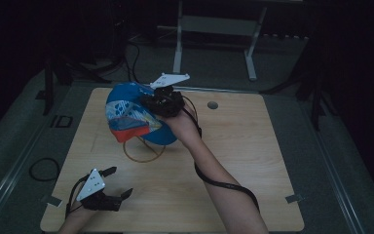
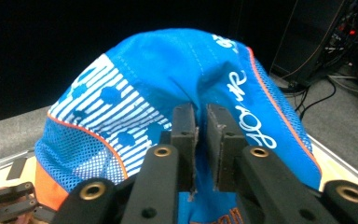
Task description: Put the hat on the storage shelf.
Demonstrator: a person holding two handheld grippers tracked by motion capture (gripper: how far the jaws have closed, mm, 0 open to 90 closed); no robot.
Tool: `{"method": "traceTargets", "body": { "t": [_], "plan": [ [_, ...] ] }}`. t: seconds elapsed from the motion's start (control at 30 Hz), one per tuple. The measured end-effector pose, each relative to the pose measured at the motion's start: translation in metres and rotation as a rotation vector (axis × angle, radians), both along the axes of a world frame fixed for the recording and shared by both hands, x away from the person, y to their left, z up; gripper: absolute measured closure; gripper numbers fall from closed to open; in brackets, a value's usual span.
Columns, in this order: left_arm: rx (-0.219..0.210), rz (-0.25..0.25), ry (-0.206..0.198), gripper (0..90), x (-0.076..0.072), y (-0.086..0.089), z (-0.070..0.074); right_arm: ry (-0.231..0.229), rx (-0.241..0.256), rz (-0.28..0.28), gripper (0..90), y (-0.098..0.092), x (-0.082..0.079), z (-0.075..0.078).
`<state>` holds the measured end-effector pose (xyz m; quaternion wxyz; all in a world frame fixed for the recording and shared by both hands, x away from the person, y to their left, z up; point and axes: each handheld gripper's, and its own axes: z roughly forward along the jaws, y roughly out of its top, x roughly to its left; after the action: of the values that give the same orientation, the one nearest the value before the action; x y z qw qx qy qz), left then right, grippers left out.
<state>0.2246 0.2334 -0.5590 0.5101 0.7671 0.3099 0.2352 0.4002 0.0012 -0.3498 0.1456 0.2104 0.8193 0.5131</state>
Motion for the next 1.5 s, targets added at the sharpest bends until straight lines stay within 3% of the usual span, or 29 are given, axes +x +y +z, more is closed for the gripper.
{"method": "traceTargets", "body": {
  "t": [0.47, 0.57, 1.03, 1.5],
  "plan": [
    [-0.002, -0.001, 0.005, 5.8, 0.000, 0.000, -0.001, 0.015, 0.023, 0.012, 70.2, -0.011, -0.003, -0.009],
    [-0.002, -0.002, 0.006, 5.8, 0.000, 0.000, -0.001, -0.003, 0.029, 0.009, 67.9, -0.014, -0.007, -0.008],
    [-0.005, -0.008, 0.014, 5.8, 0.001, -0.001, -0.002, 0.005, 0.027, 0.013, 65.1, -0.020, -0.008, -0.011],
    [-0.010, -0.013, 0.016, 5.8, 0.001, -0.001, -0.003, -0.001, -0.014, 0.033, 62.9, 0.000, -0.012, -0.016]
  ]
}}
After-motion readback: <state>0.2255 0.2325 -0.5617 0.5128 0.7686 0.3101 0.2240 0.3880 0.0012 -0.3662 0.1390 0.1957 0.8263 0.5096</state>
